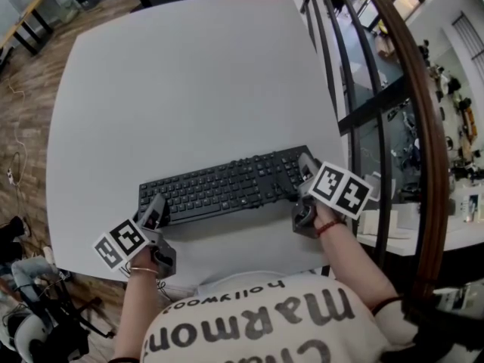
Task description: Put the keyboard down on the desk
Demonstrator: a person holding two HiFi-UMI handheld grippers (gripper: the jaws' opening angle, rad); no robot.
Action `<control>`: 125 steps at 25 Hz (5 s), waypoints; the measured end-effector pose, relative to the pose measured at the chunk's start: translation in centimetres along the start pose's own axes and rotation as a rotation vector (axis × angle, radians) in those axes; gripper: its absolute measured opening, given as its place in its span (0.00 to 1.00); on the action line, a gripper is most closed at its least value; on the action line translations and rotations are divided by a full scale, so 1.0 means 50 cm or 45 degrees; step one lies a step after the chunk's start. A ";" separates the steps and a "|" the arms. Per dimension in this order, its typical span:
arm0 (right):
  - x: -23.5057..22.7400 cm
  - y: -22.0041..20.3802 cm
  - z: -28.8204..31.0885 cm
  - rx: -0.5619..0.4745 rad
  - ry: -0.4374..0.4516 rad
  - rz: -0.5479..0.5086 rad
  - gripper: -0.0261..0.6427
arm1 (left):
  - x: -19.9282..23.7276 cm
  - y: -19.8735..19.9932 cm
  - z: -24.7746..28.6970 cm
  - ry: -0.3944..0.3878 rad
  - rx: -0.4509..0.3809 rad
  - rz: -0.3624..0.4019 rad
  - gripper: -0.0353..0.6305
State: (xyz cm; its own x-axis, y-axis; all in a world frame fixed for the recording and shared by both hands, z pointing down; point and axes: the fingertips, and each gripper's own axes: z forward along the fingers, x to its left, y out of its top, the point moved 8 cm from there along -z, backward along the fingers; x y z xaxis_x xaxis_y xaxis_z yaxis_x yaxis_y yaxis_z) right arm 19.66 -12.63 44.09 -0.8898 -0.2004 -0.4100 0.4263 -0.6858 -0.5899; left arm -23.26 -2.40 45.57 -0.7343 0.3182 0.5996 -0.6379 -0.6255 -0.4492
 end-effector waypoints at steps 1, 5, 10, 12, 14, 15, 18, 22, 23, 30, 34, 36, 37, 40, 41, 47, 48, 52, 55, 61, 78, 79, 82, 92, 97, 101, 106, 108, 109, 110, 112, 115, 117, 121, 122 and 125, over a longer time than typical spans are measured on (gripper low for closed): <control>-0.001 -0.002 0.002 -0.004 0.001 -0.017 0.28 | 0.002 -0.003 0.002 0.004 -0.002 0.006 0.48; 0.000 -0.001 0.009 -0.002 0.015 -0.032 0.28 | 0.004 -0.003 0.005 0.011 0.002 0.017 0.48; 0.001 0.002 0.009 0.006 0.025 -0.023 0.28 | 0.005 -0.002 0.004 0.007 0.002 0.017 0.48; -0.001 0.001 0.009 0.003 0.032 -0.019 0.28 | 0.007 -0.002 0.005 -0.004 0.005 0.013 0.48; -0.001 0.000 0.009 0.001 0.039 -0.017 0.28 | 0.008 -0.002 0.005 -0.016 0.008 0.008 0.48; -0.001 0.000 0.009 0.001 0.043 -0.017 0.28 | 0.010 -0.002 0.005 -0.024 0.008 0.003 0.48; 0.000 0.001 0.009 -0.001 0.046 -0.026 0.28 | 0.014 -0.002 0.006 -0.043 -0.002 -0.009 0.50; 0.005 0.000 0.008 -0.021 0.032 -0.106 0.28 | 0.016 -0.005 0.007 -0.061 -0.032 0.012 0.50; 0.005 0.000 0.009 -0.026 0.029 -0.124 0.28 | 0.017 -0.006 0.007 -0.065 -0.038 0.015 0.50; -0.001 -0.003 0.016 -0.021 0.077 -0.067 0.28 | 0.018 -0.007 0.007 -0.070 -0.058 0.052 0.50; -0.007 -0.005 0.018 -0.024 0.101 -0.027 0.28 | 0.017 -0.006 0.009 -0.070 -0.049 0.070 0.49; -0.007 -0.004 0.017 -0.031 0.099 -0.043 0.28 | 0.016 -0.006 0.009 -0.072 -0.047 0.070 0.49; -0.007 -0.004 0.017 -0.034 0.097 -0.051 0.28 | 0.016 -0.006 0.009 -0.073 -0.046 0.070 0.49; -0.006 -0.004 0.018 -0.038 0.093 -0.082 0.28 | 0.016 -0.005 0.011 -0.071 -0.044 0.074 0.49; -0.005 -0.004 0.018 -0.040 0.090 -0.102 0.28 | 0.017 -0.005 0.011 -0.070 -0.043 0.076 0.49; -0.006 -0.010 0.019 -0.071 0.102 -0.154 0.28 | 0.017 -0.005 0.012 -0.072 -0.039 0.076 0.48; -0.007 -0.011 0.019 -0.073 0.107 -0.153 0.28 | 0.017 -0.005 0.012 -0.073 -0.039 0.076 0.48; -0.010 -0.012 0.022 -0.076 0.130 -0.170 0.28 | 0.017 -0.003 0.013 -0.068 -0.039 0.075 0.48; -0.016 -0.015 0.023 -0.080 0.152 -0.175 0.28 | 0.016 -0.003 0.014 -0.067 -0.037 0.078 0.48; -0.017 -0.016 0.025 -0.083 0.172 -0.170 0.29 | 0.017 0.000 0.015 -0.070 -0.031 0.078 0.47; -0.011 -0.019 0.024 -0.112 0.145 -0.363 0.29 | 0.017 0.000 0.016 -0.065 -0.033 0.088 0.47; -0.011 -0.020 0.025 -0.114 0.146 -0.381 0.29 | 0.016 0.000 0.017 -0.065 -0.033 0.089 0.47; -0.007 -0.021 0.023 -0.130 0.114 -0.491 0.29 | 0.015 -0.001 0.018 -0.065 -0.033 0.091 0.48; -0.001 -0.021 0.021 -0.138 0.108 -0.551 0.29 | 0.017 0.002 0.016 -0.072 -0.029 0.088 0.48; 0.003 -0.020 0.019 -0.143 0.107 -0.608 0.29 | 0.016 0.005 0.014 -0.080 -0.029 0.086 0.48; -0.002 -0.018 0.018 -0.137 0.129 -0.582 0.29 | 0.015 0.005 0.014 -0.084 -0.027 0.085 0.48; -0.002 -0.018 0.022 -0.120 0.158 -0.624 0.29 | 0.018 0.003 0.014 -0.080 -0.030 0.084 0.48; -0.001 -0.016 0.022 -0.117 0.174 -0.671 0.29 | 0.017 0.003 0.014 -0.077 -0.031 0.088 0.48; -0.001 -0.015 0.021 -0.113 0.185 -0.694 0.29 | 0.016 0.004 0.013 -0.078 -0.031 0.089 0.48; 0.000 -0.013 0.020 -0.105 0.197 -0.718 0.29 | 0.016 0.004 0.013 -0.079 -0.032 0.090 0.48; 0.000 -0.010 0.019 -0.078 0.225 -0.755 0.29 | 0.017 0.003 0.009 -0.080 -0.031 0.089 0.48; 0.003 -0.002 0.024 -0.033 0.281 -0.762 0.29 | 0.017 0.009 0.002 -0.070 -0.039 0.095 0.48; 0.003 0.005 0.028 -0.015 0.313 -0.758 0.29 | 0.016 0.013 0.005 -0.073 -0.048 0.099 0.48; -0.002 0.007 0.030 0.006 0.330 -0.752 0.29 | 0.016 0.008 0.011 -0.063 -0.046 0.099 0.49; -0.002 0.006 0.030 0.005 0.330 -0.755 0.29 | 0.017 0.007 0.011 -0.064 -0.045 0.099 0.49; -0.002 0.004 0.026 -0.003 0.331 -0.762 0.29 | 0.015 0.007 0.008 -0.062 -0.042 0.099 0.49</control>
State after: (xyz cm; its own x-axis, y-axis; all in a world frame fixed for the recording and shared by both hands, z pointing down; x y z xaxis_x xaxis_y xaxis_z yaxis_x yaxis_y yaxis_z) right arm 19.64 -13.66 44.92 -0.9053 0.3913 -0.1650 -0.1298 -0.6250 -0.7698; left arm -23.95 -2.65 46.13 -0.7703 0.2341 0.5932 -0.5872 -0.6230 -0.5168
